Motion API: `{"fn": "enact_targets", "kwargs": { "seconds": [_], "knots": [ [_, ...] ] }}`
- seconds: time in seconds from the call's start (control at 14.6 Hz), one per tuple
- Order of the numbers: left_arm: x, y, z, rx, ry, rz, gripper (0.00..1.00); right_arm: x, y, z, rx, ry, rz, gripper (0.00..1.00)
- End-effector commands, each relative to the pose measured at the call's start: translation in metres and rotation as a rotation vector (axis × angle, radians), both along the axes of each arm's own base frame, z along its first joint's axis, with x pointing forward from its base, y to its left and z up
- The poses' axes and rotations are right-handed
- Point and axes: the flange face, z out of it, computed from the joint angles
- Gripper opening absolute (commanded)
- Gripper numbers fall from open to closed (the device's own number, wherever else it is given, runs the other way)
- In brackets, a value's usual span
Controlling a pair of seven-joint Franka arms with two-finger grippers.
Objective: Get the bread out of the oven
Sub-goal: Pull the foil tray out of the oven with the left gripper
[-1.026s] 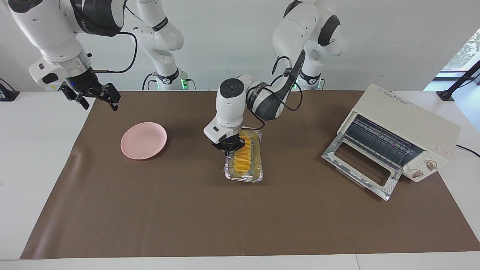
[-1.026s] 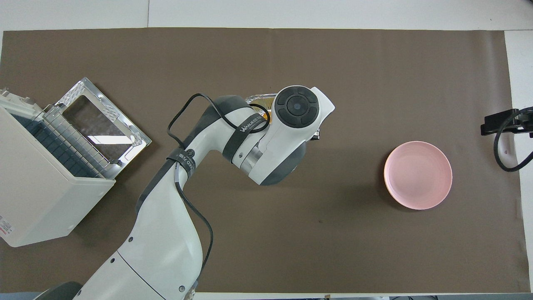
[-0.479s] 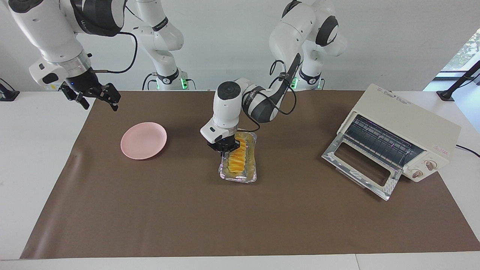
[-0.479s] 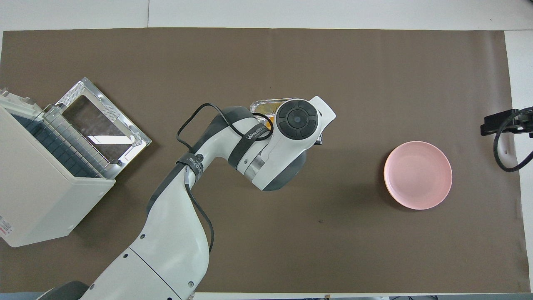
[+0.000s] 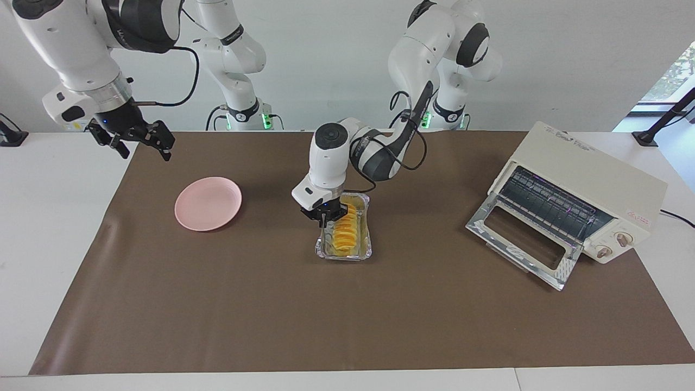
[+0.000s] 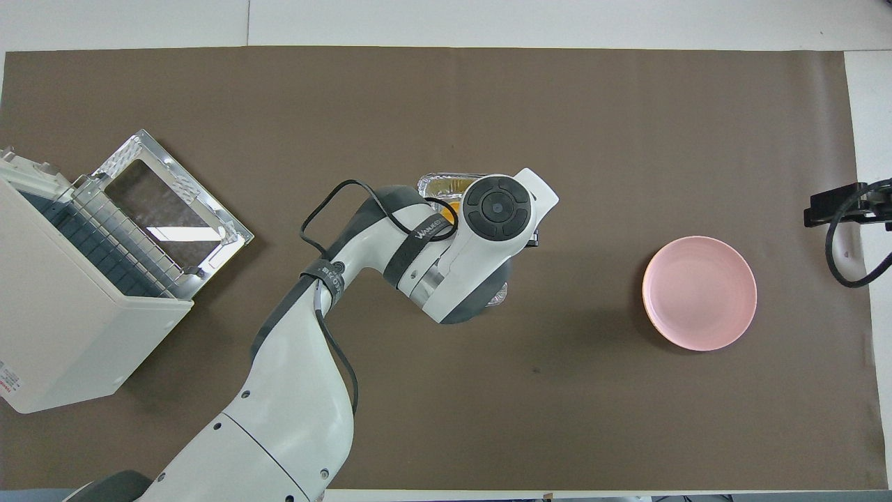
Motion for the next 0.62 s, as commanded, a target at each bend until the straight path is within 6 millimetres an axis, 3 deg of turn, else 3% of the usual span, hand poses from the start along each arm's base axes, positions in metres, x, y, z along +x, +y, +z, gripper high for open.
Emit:
{"fn": "enact_targets", "kwargs": {
  "seconds": [0.0,0.14,0.27,0.41,0.48,0.55],
  "knots": [
    [0.002,0.004,0.005,-0.005,-0.004,0.056,1.0,-0.008,0.0,0.0,-0.003,-0.001,-0.003,1.0],
    [0.012,0.012,0.019,-0.005,0.003,0.076,1.0,-0.008,0.008,0.0,-0.001,0.005,0.029,1.0],
    [0.025,0.022,0.05,0.033,0.031,0.095,1.0,-0.012,0.015,-0.001,0.007,0.034,0.063,1.0],
    [0.047,0.052,0.087,0.037,0.047,0.148,1.0,-0.013,0.023,0.0,0.007,0.034,0.081,1.0],
    [0.055,0.074,0.124,-0.008,0.031,0.187,1.0,-0.013,0.026,-0.002,0.006,0.032,0.09,1.0],
    [0.063,0.102,0.141,-0.016,0.038,0.227,1.0,-0.012,0.029,-0.004,0.009,0.03,0.107,1.0]
  ]
}}
